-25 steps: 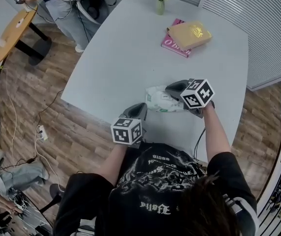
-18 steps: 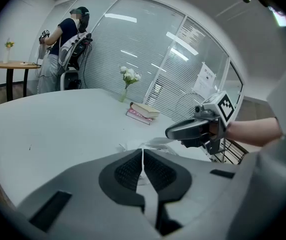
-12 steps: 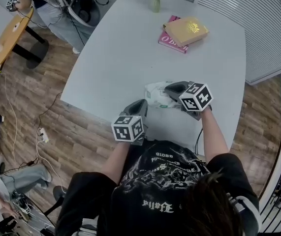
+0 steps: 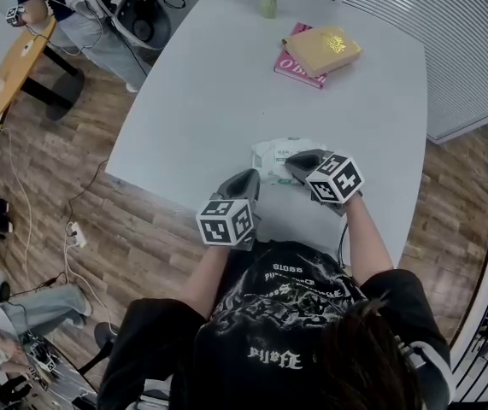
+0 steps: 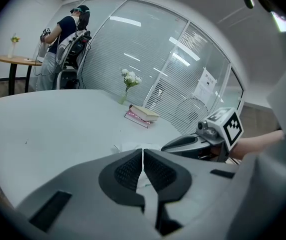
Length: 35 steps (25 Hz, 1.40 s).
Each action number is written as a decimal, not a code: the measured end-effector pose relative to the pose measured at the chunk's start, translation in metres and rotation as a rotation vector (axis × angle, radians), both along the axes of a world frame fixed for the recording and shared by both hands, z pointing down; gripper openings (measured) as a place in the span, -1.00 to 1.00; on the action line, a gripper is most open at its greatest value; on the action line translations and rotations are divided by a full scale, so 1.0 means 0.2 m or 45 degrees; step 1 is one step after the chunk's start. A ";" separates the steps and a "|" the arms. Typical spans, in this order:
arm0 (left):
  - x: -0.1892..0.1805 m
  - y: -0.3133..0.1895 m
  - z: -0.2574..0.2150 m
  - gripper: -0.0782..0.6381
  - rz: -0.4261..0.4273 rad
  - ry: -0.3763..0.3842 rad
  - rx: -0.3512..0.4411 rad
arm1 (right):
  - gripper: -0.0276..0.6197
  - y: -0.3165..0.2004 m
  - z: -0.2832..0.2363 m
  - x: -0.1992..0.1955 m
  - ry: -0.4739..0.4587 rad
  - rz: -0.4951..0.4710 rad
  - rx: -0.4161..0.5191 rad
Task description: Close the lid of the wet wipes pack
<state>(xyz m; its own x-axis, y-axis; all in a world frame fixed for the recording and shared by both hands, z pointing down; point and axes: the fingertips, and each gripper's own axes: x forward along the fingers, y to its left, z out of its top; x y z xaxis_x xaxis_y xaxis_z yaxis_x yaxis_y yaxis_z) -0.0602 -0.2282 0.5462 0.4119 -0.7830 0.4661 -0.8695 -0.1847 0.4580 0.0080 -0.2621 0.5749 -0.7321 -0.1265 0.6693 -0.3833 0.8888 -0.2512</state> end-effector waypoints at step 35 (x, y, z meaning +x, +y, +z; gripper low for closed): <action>0.00 0.04 -0.01 -0.75 0.023 -0.116 0.046 | -0.92 -0.02 0.12 0.13 -0.150 0.586 -0.189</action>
